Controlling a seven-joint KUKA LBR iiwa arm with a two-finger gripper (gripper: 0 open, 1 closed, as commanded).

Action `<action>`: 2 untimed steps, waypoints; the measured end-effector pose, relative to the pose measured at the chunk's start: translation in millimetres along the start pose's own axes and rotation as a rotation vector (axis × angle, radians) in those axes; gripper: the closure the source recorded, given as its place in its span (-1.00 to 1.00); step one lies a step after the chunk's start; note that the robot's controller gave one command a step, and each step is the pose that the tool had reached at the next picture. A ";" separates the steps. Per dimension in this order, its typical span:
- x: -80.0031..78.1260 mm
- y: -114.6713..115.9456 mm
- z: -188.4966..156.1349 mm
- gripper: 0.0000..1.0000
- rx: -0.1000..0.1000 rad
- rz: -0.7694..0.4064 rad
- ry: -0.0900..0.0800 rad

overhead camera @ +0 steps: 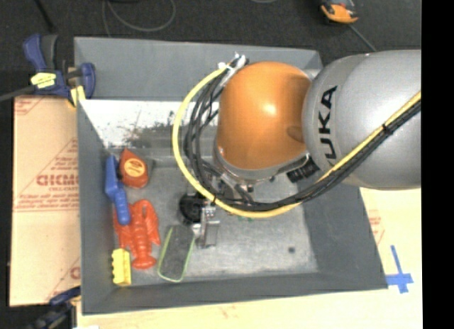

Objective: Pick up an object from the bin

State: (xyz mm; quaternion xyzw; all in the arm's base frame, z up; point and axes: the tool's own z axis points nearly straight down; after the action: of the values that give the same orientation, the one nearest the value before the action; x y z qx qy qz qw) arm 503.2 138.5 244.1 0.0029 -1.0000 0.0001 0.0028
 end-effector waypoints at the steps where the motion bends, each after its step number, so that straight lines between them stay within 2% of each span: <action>1: -1.6 -0.9 -4.5 -1.00 -0.002 0.005 -0.008; 2: -10.0 -12.9 38.3 -1.00 -0.002 -0.044 -0.017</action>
Offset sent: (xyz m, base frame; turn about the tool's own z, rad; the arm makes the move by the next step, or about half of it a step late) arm 0.0126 -0.0235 -0.0797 -0.0822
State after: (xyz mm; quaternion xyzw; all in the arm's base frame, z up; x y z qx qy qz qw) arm 513.1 125.6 205.7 0.0252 -0.9997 -0.0010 -0.0055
